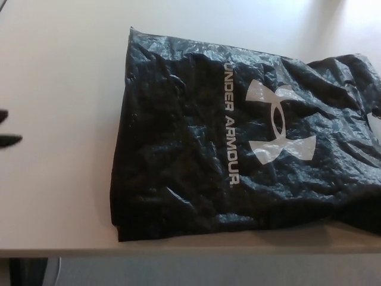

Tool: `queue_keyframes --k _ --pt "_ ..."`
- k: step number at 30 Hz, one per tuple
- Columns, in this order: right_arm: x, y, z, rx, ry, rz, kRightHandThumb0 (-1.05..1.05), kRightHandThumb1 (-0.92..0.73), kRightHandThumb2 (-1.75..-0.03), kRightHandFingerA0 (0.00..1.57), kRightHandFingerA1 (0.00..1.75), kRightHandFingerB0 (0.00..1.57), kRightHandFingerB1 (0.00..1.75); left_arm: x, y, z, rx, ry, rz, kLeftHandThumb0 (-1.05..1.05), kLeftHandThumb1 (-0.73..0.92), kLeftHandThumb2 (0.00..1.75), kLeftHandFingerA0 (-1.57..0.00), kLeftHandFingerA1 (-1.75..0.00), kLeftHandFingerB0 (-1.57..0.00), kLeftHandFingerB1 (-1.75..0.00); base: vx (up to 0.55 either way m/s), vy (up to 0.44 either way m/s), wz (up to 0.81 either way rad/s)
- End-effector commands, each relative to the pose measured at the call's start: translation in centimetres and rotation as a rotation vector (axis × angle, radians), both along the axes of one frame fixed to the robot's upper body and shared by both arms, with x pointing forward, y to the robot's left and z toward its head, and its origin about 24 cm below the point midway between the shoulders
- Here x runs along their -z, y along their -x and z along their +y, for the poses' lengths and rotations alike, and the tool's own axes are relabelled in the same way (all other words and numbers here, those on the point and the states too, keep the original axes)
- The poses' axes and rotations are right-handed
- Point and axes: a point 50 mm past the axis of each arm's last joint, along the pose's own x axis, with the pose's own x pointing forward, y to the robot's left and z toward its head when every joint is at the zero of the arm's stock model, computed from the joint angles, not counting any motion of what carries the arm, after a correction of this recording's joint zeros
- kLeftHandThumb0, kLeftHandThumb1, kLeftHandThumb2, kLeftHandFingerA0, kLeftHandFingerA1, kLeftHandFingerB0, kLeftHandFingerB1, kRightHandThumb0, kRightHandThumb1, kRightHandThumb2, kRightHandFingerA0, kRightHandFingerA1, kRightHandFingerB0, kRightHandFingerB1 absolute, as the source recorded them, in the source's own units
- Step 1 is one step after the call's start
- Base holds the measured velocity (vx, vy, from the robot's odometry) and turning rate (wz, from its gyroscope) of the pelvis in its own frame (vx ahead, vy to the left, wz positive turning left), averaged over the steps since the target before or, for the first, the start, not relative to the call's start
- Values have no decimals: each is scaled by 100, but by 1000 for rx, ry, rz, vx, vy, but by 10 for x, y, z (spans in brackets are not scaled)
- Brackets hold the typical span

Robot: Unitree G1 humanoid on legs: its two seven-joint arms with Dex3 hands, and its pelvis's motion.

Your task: A plastic bag is kept in the middle of the desk and the robot uses both its hands to grab the bag from the left and right and brings its hands close together to compress the bag

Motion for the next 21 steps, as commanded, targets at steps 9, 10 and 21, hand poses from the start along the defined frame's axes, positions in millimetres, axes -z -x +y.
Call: queue_keyframes --k 9,10,21 --pt "-41 -107 -29 189 -225 130 -64 -81 -65 49 49 25 36 -36 -115 24 -196 236 3 -55 83 64 -75 -76 -57 -58 0 0 0" --pt "-38 -109 -29 193 -227 143 -64 -81 -65 49 49 25 36 -33 -116 24 -201 240 7 -55 83 64 -75 -76 -57 -58 0 0 0" --pt "76 -117 -31 338 -338 527 -63 -87 -64 36 42 22 33 73 -123 23 -339 350 408 -50 84 65 -66 -63 -50 -48 0 0 0"
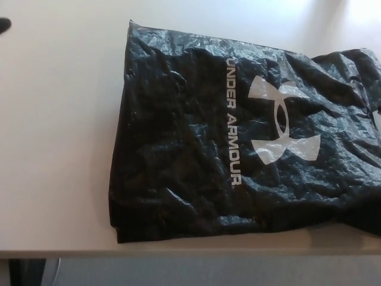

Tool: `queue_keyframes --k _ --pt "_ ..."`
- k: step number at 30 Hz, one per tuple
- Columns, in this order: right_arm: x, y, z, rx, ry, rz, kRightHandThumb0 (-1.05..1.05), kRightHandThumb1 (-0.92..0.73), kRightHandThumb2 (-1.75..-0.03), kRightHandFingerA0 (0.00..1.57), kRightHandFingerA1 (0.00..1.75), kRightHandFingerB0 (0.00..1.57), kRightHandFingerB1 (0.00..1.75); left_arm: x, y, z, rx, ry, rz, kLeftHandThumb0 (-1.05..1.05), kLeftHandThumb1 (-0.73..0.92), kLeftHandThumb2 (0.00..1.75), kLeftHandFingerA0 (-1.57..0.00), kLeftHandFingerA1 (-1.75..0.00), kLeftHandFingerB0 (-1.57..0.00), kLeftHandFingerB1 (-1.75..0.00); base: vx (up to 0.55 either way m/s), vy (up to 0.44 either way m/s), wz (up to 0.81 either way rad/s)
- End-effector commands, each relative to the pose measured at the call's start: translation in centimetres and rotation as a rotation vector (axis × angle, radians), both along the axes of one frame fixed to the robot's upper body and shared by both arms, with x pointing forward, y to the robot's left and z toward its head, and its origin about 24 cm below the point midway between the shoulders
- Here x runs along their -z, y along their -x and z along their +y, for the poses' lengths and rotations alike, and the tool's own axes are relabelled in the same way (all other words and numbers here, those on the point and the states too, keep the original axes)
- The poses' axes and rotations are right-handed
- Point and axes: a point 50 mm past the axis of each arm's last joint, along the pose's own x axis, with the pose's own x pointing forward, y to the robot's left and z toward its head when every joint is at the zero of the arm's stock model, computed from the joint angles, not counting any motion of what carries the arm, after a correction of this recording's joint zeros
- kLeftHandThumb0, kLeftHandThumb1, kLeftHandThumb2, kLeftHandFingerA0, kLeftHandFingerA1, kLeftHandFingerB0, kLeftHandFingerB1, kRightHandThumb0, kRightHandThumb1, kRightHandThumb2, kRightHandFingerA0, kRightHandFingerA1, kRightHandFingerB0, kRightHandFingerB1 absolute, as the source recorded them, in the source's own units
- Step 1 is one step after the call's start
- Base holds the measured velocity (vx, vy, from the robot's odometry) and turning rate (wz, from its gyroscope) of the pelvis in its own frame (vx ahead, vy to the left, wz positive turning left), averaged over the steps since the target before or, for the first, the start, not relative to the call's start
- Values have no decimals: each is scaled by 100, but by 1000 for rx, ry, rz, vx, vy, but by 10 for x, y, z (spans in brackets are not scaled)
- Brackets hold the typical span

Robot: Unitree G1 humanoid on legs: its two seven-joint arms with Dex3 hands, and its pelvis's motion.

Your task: A plastic bag is kept in the middle of the desk and the robot uses both its hands to grab the bag from the left and right and brings its hands close together to compress the bag

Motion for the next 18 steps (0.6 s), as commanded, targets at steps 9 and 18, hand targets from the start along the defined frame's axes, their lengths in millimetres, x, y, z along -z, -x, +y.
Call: queue_keyframes --k 9,18 --pt "130 0 17 115 -46 535 -57 -90 -67 21 32 20 31 130 10 2 -258 184 557 -42 66 108 -59 -71 -39 -58 0 0 0" --pt "158 0 82 -12 -83 592 -56 -90 -67 24 36 21 32 161 7 -70 -120 239 648 -57 90 67 -55 -58 -47 -45 0 0 0"
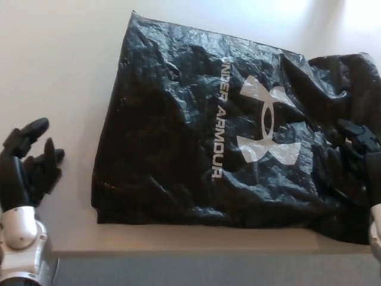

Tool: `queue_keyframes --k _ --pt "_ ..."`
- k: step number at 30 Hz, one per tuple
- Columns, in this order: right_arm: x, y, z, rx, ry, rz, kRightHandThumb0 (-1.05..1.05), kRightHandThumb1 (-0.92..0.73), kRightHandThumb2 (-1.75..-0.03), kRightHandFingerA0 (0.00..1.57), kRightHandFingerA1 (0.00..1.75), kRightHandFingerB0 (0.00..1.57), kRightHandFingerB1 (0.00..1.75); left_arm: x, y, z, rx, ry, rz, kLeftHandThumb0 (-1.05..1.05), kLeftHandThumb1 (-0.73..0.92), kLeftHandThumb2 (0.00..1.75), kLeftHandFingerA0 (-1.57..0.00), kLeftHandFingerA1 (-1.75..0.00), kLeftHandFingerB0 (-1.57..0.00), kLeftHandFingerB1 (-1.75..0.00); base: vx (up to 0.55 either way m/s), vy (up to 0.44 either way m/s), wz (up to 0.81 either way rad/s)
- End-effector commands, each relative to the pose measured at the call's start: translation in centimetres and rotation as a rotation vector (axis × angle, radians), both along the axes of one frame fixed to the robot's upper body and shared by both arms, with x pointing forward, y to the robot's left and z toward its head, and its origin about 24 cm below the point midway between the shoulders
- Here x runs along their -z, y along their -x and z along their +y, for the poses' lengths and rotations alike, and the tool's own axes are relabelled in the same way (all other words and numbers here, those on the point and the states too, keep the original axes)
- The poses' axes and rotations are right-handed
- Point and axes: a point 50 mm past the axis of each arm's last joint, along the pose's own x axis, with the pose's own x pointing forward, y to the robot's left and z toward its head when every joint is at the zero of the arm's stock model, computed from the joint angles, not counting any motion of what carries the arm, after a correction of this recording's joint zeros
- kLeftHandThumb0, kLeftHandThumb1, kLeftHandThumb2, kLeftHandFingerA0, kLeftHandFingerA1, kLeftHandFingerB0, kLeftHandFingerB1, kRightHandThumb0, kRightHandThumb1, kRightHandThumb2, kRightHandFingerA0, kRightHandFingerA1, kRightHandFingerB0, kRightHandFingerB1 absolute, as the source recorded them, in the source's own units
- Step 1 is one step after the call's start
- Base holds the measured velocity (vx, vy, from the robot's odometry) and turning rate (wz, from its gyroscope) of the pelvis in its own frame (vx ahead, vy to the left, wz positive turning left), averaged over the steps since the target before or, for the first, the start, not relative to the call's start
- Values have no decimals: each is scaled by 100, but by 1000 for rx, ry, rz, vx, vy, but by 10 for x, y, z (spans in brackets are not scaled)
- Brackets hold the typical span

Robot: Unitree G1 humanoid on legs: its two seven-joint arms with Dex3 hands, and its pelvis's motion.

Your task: A plastic bag is kept in the middle of the desk and the robot uses both its hands to grab the bag from the left and right and brings its hands close together to compress the bag

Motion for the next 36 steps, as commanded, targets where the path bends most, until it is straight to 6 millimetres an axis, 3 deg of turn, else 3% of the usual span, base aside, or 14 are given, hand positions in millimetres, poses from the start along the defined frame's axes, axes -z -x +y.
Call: queue_keyframes --k 1,8,9,15,16,19,21,22,25,28,29,30,35,36 --pt "24 7 33 -43 -1 82 -56 -90 -67 23 34 19 30 20 3 -38 50 33 71 -55 92 68 -54 -57 -46 -43 0 0 0" --pt "28 13 87 -147 -89 69 -67 -80 -101 20 48 8 42 34 7 -105 154 157 123 -61 92 74 -44 -55 -37 -42 0 0 0" --pt "27 12 93 -155 -108 57 -69 -92 -73 28 41 12 28 33 7 -114 175 164 120 -61 92 76 -33 -50 -26 -37 0 0 0" --pt "14 9 111 -180 -154 2 -70 -92 -77 21 41 10 29 22 10 -149 262 166 29 -56 92 82 -18 -39 -16 -29 0 0 0" --pt "9 4 113 -186 -151 -9 -33 -61 -117 1 49 0 49 16 5 -151 285 142 8 -29 69 121 -1 -51 0 -48 0 0 0" --pt "5 2 115 -209 -165 -20 -34 -58 -116 1 49 0 49 7 2 -160 356 124 -26 -69 86 112 -8 -47 -6 -37 0 0 0" --pt "4 2 116 -228 -171 -18 -34 -59 -116 1 50 0 49 2 0 -163 380 84 -46 -28 70 122 -1 -51 0 -49 0 0 0" --pt "3 2 117 -243 -167 -27 -73 -92 -76 16 40 9 28 0 0 -165 397 87 -63 -69 87 114 -7 -47 0 -39 0 0 0" --pt "1 2 120 -257 -162 -48 -79 -84 -113 2 44 6 37 -5 -2 -168 412 88 -86 -55 92 89 -7 -35 -10 -31 0 0 0" --pt "0 2 118 -263 -176 -47 -77 -82 -113 12 50 0 37 -6 -3 -164 411 98 -84 -67 84 111 -1 -46 -7 -39 0 0 0" --pt "-2 1 111 -240 -184 -51 -70 -92 -78 15 40 9 29 -6 -5 -154 395 83 -69 -29 70 122 -2 -52 0 -49 0 0 0" --pt "-4 0 104 -221 -188 -57 -34 -60 -116 1 50 0 49 -6 -6 -144 387 77 -61 -30 67 121 -2 -52 0 -49 0 0 0" --pt "-18 3 36 -145 -119 -97 -33 -61 -116 1 50 0 48 -18 -5 -76 362 13 -96 -30 69 121 -2 -52 0 -49 0 0 0" --pt "-20 5 25 -130 -107 -106 -33 -61 -116 2 50 0 48 -21 -3 -65 354 -2 -100 -60 92 73 -15 -43 -14 -33 0 0 0"
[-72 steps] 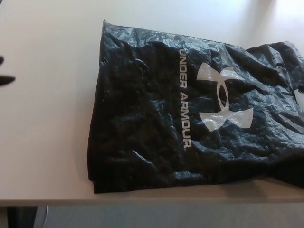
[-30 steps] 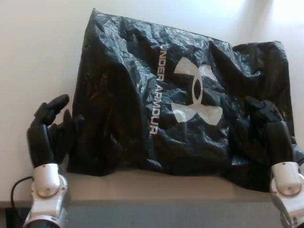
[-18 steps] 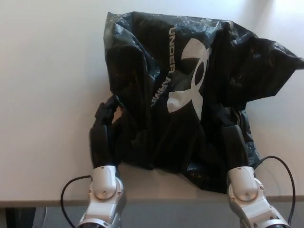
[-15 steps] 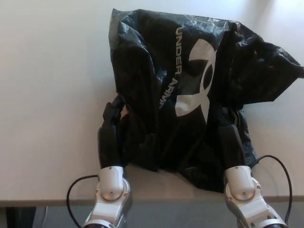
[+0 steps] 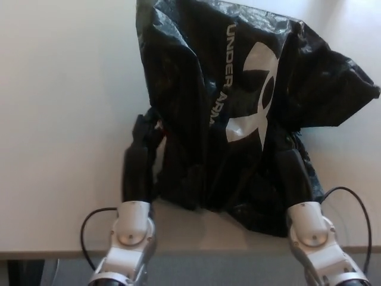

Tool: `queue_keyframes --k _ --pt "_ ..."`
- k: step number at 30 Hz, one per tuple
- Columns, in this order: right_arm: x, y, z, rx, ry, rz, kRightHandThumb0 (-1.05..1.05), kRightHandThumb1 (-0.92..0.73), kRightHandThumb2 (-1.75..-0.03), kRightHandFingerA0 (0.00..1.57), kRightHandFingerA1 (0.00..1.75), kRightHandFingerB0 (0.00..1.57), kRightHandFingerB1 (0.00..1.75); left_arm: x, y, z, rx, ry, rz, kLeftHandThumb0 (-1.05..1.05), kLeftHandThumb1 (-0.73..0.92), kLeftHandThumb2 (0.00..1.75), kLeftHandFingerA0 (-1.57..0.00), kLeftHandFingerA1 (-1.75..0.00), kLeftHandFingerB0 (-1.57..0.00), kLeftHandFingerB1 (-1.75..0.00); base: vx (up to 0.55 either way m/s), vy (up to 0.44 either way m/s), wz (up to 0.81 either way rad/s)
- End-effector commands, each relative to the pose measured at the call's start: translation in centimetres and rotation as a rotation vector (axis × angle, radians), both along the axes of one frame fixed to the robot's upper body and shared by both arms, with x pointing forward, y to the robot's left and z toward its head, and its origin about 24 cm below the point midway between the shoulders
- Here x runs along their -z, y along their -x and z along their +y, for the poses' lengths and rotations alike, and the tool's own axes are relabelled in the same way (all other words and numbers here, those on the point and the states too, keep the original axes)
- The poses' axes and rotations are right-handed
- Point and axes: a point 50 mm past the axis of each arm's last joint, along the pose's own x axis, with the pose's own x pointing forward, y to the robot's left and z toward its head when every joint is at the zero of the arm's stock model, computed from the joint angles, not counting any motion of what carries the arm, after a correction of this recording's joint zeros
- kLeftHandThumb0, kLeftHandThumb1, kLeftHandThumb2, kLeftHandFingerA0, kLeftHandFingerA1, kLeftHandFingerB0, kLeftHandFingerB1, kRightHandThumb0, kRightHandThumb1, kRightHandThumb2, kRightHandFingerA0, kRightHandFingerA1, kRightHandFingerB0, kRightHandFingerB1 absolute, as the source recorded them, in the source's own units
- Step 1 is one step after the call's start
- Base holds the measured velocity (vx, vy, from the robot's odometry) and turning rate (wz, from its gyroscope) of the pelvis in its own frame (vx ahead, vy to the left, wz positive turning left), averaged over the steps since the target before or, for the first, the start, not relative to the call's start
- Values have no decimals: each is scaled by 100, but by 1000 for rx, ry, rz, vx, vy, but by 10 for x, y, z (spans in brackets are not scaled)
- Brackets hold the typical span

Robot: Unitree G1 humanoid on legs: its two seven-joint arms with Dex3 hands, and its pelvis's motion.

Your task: A plastic bag is kept in the middle of the desk and the robot uses both its hands to grab the bag from the left and right and brings its hands close together to compress the bag

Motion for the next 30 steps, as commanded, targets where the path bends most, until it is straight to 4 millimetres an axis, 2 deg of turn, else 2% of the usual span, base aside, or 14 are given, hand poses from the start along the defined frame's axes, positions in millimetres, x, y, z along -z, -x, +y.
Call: queue_keyframes --k 1,2,7,8,11,14,17,21,22,23,24,25,29,30 --pt "-13 8 -73 85 53 -14 -33 -61 -116 2 50 0 48 -10 8 70 -13 -75 11 -60 92 73 -15 -43 -14 -33 0 0 0" --pt "-24 15 -107 137 76 -44 -63 -92 -71 21 38 17 32 -23 17 106 -50 -115 -29 -59 91 68 -19 -44 -20 -32 0 0 0" --pt "-44 29 -153 220 93 -89 -59 -88 -66 26 38 22 31 -50 34 155 -126 -151 -75 -55 92 69 -27 -40 -25 -32 0 0 0" --pt "-55 42 -174 261 89 -130 -61 -86 -65 26 38 23 32 -65 47 178 -171 -169 -116 -56 92 68 -29 -40 -26 -32 0 0 0" --pt "-79 68 -190 265 139 -227 -64 -86 -65 27 38 22 32 -88 77 204 -190 -213 -216 -63 89 67 -33 -40 -27 -32 0 0 0" --pt "-93 93 -187 214 170 -307 -60 -87 -65 26 39 23 32 -88 112 202 -166 -163 -236 -64 89 67 -36 -39 -28 -32 0 0 0" --pt "-100 126 -167 159 165 -394 -58 -85 -65 25 36 21 31 -78 151 179 -129 -105 -281 -67 88 67 -33 -38 -30 -31 0 0 0" --pt "-72 173 -136 101 117 -393 -48 -82 -64 26 36 21 32 -53 203 143 -153 40 -381 -66 80 63 -31 -42 -20 -32 0 0 0" --pt "-68 178 -130 87 114 -384 -48 -82 -64 26 36 21 32 -49 207 140 -157 71 -401 -66 80 63 -31 -42 -20 -32 0 0 0" --pt "-64 181 -128 64 121 -370 -46 -81 -64 23 35 21 32 -46 210 137 -162 77 -392 -70 64 93 -26 -49 -15 -42 0 0 0" --pt "-60 185 -124 35 127 -353 -46 -81 -64 23 35 21 32 -43 216 134 -166 86 -381 -70 64 93 -26 -49 -15 -42 0 0 0" --pt "-49 194 -117 -15 133 -325 -42 -78 -63 21 33 23 32 -41 222 133 -167 76 -379 -67 78 63 -36 -41 -25 -32 0 0 0" --pt "-30 208 -114 -34 94 -233 -39 -80 -64 22 34 24 31 -26 233 132 -141 75 -318 -64 78 64 -39 -40 -27 -32 0 0 0" --pt "-23 207 -113 -40 85 -206 -24 -66 -113 9 52 9 50 -20 234 131 -146 65 -288 -67 77 65 -40 -39 -28 -33 0 0 0"
